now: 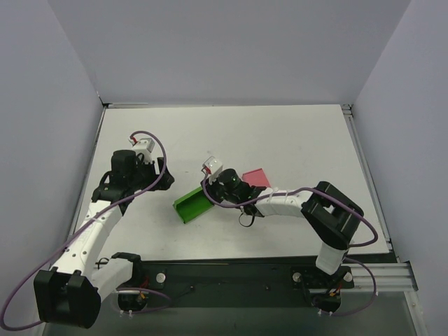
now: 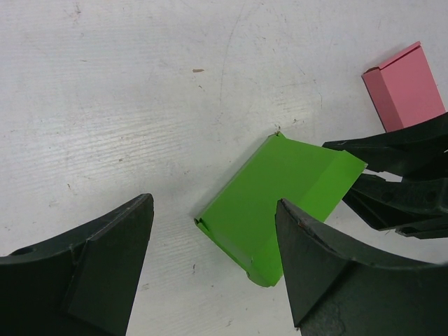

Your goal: Fold the paper box

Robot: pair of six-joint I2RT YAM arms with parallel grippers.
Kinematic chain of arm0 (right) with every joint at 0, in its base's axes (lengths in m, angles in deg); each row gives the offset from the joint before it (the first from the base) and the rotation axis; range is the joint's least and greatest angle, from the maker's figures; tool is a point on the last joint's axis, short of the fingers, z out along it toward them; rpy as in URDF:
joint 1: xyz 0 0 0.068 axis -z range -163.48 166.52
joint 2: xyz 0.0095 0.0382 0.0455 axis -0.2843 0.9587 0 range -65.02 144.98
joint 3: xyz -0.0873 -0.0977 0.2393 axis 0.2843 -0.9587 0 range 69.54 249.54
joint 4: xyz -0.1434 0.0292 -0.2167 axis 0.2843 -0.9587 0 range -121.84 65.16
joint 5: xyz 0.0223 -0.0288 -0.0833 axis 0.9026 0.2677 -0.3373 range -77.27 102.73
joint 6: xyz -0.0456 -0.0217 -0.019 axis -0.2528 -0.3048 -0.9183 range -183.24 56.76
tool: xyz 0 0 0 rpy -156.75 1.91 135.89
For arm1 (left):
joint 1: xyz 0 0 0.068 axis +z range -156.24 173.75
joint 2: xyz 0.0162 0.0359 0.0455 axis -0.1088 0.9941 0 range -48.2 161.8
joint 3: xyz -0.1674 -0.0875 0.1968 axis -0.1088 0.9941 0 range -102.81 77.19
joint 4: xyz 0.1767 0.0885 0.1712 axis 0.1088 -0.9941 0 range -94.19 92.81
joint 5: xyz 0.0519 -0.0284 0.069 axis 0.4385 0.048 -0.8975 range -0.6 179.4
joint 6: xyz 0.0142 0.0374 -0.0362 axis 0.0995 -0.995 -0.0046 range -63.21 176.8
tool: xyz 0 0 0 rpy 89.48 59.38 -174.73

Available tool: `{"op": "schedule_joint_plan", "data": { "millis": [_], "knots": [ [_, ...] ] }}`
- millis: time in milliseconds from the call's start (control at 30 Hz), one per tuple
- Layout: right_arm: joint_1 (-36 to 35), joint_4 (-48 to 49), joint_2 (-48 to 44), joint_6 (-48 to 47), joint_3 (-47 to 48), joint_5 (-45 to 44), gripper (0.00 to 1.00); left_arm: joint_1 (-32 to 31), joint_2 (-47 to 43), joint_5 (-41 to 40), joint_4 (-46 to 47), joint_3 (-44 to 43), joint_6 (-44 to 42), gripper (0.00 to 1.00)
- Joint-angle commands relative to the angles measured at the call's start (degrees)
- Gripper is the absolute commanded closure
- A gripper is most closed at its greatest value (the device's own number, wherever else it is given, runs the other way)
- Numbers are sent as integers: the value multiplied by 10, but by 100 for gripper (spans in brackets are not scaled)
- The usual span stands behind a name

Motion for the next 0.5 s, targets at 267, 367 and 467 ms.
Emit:
{"op": "schedule_joint_plan", "data": {
  "millis": [267, 367, 467],
  "knots": [
    [-8, 95, 8, -6, 2, -41, 100, 3, 7, 10, 23, 1, -6, 20],
    [-9, 116, 4, 6, -13, -68, 100, 3, 7, 12, 22, 0, -6, 20],
    [-25, 143, -9, 10, -40, -171, 100, 2, 8, 3, 20, 0, 1, 20]
  ]
}}
